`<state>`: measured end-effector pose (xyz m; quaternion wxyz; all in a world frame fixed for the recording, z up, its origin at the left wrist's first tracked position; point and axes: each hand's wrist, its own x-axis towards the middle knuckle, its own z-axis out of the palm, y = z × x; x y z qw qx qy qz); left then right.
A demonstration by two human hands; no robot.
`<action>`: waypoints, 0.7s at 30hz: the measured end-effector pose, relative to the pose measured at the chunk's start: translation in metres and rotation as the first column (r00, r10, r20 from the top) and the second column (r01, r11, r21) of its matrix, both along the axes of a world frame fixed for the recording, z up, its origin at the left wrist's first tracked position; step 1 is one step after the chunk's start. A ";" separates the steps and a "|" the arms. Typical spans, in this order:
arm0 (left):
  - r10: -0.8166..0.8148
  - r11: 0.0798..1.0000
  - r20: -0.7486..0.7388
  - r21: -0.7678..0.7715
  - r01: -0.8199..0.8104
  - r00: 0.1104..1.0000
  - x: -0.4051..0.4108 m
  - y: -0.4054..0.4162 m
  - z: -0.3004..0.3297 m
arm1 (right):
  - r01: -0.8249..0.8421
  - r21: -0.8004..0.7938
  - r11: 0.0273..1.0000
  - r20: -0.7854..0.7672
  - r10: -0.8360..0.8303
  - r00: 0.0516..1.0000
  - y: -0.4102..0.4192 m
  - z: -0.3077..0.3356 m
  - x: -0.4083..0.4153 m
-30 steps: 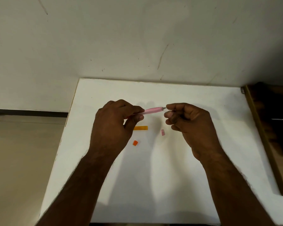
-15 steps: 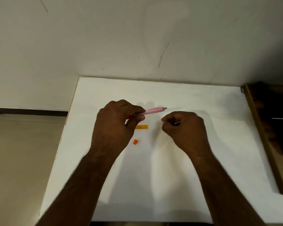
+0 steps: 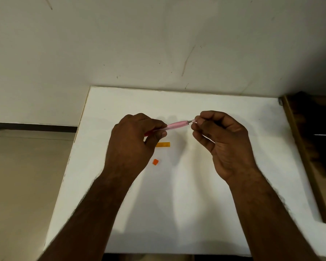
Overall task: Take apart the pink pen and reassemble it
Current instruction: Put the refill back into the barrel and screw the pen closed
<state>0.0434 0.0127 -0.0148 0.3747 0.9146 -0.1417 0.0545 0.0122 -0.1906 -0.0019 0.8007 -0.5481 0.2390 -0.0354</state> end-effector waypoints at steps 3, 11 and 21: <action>0.004 1.000 0.000 -0.007 -0.004 1.000 0.000 0.000 0.001 | -0.001 -0.003 1.000 0.006 0.001 1.000 0.000 0.000 0.000; 0.001 1.000 -0.009 -0.005 -0.001 1.000 -0.001 -0.001 0.003 | -0.005 -0.023 1.000 0.038 0.006 0.999 0.002 0.000 0.000; 0.022 1.000 -0.020 -0.015 -0.022 1.000 -0.002 -0.002 -0.001 | -0.041 -0.110 0.993 0.027 0.045 0.999 0.003 -0.003 -0.001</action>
